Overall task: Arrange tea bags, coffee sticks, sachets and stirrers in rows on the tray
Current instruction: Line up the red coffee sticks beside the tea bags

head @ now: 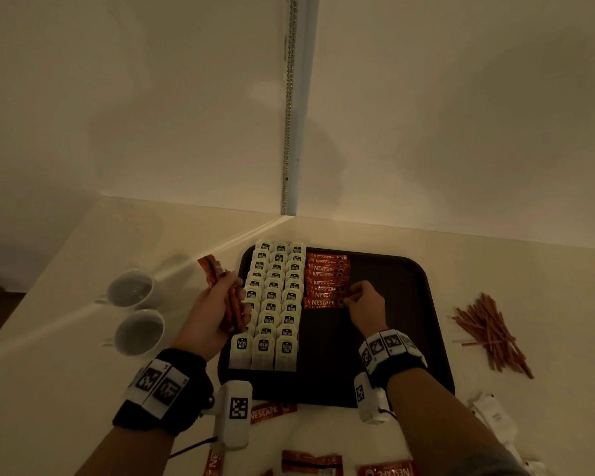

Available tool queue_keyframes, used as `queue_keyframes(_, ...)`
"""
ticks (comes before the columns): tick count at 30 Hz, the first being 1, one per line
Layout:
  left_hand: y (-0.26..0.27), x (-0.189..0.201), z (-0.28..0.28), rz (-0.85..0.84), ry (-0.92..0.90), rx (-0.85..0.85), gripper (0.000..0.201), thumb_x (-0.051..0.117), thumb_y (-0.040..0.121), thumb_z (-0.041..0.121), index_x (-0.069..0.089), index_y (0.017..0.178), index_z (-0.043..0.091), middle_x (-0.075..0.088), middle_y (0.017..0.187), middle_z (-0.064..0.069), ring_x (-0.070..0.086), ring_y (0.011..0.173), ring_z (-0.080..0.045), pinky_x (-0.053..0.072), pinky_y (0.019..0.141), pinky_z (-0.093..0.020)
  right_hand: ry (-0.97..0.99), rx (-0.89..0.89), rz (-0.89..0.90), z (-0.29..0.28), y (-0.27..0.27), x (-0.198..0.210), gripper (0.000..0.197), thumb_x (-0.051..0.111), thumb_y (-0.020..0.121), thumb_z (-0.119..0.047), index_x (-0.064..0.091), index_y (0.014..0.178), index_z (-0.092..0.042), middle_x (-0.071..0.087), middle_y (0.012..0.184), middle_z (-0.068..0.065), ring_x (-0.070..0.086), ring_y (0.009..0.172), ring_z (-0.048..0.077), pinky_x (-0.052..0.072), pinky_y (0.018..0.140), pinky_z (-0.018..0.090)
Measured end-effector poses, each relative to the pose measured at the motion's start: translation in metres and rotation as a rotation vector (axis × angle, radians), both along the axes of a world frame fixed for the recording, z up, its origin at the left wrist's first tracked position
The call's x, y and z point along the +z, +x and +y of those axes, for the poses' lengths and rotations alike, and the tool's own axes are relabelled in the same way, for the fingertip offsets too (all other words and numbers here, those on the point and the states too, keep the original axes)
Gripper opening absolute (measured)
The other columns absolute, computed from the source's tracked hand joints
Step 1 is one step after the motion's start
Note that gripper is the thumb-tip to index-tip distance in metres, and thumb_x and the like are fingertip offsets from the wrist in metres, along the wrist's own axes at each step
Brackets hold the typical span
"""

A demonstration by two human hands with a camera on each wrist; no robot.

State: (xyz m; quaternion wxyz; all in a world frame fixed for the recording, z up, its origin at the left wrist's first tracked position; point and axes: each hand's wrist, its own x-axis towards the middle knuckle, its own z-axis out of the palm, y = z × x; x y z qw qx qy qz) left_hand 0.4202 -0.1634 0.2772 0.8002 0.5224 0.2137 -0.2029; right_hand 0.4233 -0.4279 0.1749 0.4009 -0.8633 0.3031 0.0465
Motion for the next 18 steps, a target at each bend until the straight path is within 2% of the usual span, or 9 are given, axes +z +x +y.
queue_keyframes(3,0.003,0.003,-0.010,0.038,-0.129,0.043,0.021,0.047,0.098,0.026,0.060,0.094,0.010,0.067,0.076,-0.004,0.066,0.073,-0.023,0.055,0.067,-0.033,-0.006,0.002,-0.004,0.000,-0.002,0.003,0.025,0.060,0.088,-0.007,0.054,0.111,-0.009,0.060,0.111,0.011,0.058,0.100,0.019,0.048,0.084,0.027)
queue_keyframes(5,0.006,0.006,-0.015,0.036,-0.189,0.051,0.022,0.046,0.099,0.024,0.061,0.100,0.008,0.072,0.091,-0.009,0.070,0.081,-0.025,0.057,0.073,-0.038,0.012,-0.001,-0.007,0.000,-0.004,0.009,0.028,0.061,0.087,-0.008,0.052,0.114,-0.009,0.059,0.112,0.010,0.057,0.097,0.017,0.047,0.081,0.026)
queue_keyframes(8,0.008,0.013,-0.024,0.016,-0.256,0.047,0.021,0.046,0.099,0.021,0.062,0.101,0.008,0.072,0.094,-0.009,0.070,0.080,-0.023,0.059,0.071,-0.039,0.055,0.011,-0.140,0.010,-0.005,0.034,0.025,0.061,0.088,-0.015,0.053,0.112,-0.011,0.060,0.109,0.006,0.055,0.092,0.011,0.046,0.077,0.023)
queue_keyframes(11,0.007,0.017,-0.030,-0.016,-0.228,0.031,0.021,0.049,0.097,0.022,0.065,0.100,0.009,0.067,0.092,-0.007,0.065,0.086,-0.023,0.056,0.069,-0.038,0.234,0.237,-0.272,0.040,-0.009,0.077,0.014,0.059,0.090,-0.027,0.056,0.100,-0.018,0.059,0.099,-0.007,0.058,0.092,0.011,0.050,0.079,0.025)
queue_keyframes(14,0.004,0.019,-0.035,-0.061,-0.230,0.018,0.022,0.050,0.096,0.023,0.064,0.106,0.008,0.067,0.085,-0.003,0.068,0.076,-0.017,0.057,0.059,-0.032,0.355,0.502,-0.255,0.072,-0.016,0.112,0.022,0.059,0.089,-0.030,0.057,0.102,-0.012,0.060,0.097,-0.005,0.060,0.087,0.009,0.052,0.071,0.020)
queue_keyframes(16,0.002,0.020,-0.037,-0.094,-0.209,0.023,0.024,0.050,0.097,0.023,0.061,0.111,0.007,0.068,0.082,-0.001,0.070,0.070,-0.013,0.056,0.058,-0.029,0.369,0.532,-0.280,0.081,-0.020,0.121,0.026,0.062,0.088,-0.026,0.056,0.106,-0.010,0.062,0.097,-0.004,0.063,0.084,0.009,0.055,0.070,0.019)
queue_keyframes(18,0.001,0.020,-0.035,-0.139,-0.134,0.023,0.022,0.052,0.096,0.022,0.062,0.109,0.007,0.070,0.080,-0.001,0.070,0.070,-0.012,0.056,0.059,-0.029,0.403,0.516,-0.279,0.085,-0.022,0.125,0.029,0.064,0.087,-0.022,0.054,0.112,-0.009,0.065,0.100,0.001,0.064,0.086,0.010,0.055,0.070,0.018)
